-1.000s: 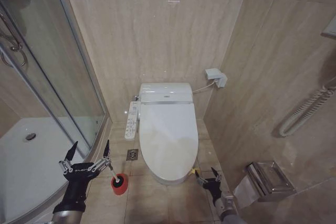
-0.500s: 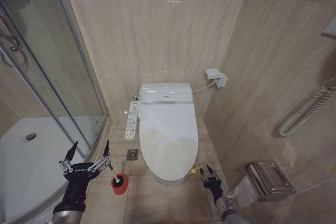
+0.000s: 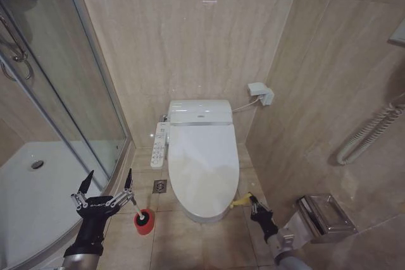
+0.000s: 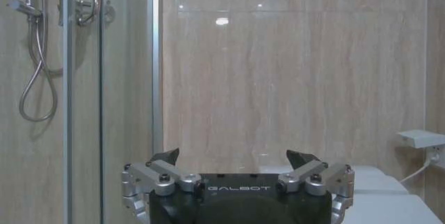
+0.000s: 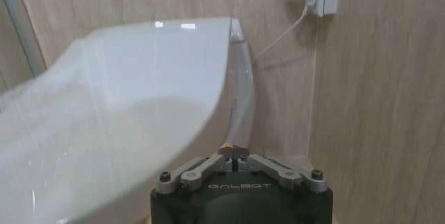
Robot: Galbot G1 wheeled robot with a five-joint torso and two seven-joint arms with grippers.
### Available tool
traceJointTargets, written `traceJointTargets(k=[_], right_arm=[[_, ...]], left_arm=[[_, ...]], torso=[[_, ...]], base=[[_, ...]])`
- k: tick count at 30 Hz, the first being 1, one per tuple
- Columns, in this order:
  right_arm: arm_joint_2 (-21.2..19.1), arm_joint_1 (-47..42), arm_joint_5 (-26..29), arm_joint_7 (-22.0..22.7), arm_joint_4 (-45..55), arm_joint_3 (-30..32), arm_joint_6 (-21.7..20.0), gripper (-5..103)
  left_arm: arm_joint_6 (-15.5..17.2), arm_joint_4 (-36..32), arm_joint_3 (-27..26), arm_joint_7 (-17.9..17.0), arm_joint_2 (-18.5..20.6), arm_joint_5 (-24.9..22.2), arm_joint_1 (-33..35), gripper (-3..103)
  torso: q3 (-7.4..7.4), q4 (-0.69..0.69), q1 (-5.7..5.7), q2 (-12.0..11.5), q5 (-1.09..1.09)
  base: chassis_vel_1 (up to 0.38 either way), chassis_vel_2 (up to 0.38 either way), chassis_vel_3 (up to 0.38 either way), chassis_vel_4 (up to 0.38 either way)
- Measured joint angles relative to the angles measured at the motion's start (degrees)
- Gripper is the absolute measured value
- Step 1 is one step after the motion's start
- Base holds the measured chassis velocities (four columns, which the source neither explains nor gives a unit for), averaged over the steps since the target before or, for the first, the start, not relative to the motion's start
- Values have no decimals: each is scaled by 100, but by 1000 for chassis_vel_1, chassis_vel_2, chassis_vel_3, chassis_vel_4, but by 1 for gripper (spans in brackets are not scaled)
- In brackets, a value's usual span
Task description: Open the toilet lid, clean the toilet bowl with a toilet brush, close the toilet lid, and flush.
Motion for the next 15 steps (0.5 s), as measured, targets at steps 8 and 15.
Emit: traceJointTargets(k=[8,15], right_arm=[[-165,-209,377,91,1098,254,-140,0],[-281,73,1077,507,2467,358,-1036,0]], left_arm=[[0,0,0,0,0,0,0,100],[0,0,0,0,0,0,0,100]], torso=[[0,-2,0,0,-1],[0,-4,0,0,-4]], base=[[0,0,0,0],[0,0,0,0]])
